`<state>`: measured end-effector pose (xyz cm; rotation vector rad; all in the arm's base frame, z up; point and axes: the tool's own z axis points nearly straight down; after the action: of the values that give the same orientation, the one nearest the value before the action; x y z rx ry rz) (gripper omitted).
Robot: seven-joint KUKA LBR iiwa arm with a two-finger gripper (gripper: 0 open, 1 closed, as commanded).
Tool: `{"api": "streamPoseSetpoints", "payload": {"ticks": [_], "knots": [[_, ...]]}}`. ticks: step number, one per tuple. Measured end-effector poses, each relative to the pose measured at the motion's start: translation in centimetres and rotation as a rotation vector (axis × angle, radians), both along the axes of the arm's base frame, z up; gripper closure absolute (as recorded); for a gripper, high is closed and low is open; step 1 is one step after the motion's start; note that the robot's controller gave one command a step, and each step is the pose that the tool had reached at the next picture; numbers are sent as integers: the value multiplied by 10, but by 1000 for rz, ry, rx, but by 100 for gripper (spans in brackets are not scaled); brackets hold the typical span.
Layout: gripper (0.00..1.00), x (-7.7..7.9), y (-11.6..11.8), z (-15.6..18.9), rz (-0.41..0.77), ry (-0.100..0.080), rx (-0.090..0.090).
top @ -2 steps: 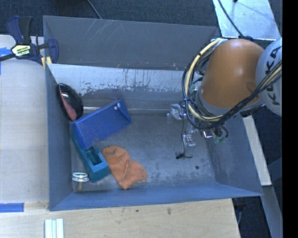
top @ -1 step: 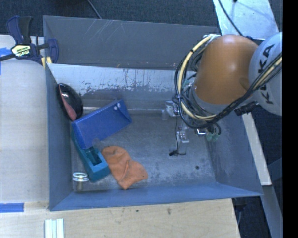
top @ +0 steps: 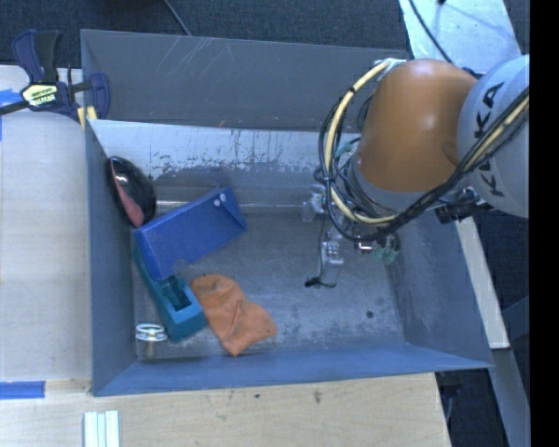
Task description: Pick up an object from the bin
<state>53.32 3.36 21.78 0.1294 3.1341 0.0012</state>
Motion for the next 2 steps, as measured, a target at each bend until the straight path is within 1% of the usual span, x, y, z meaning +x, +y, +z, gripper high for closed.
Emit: {"api": "streamPoseSetpoints", "payload": {"ticks": [1, 2], "knots": [[0, 25, 12, -24, 171, -5, -1], [0, 26, 39, -71, 70, -1, -1]]}}
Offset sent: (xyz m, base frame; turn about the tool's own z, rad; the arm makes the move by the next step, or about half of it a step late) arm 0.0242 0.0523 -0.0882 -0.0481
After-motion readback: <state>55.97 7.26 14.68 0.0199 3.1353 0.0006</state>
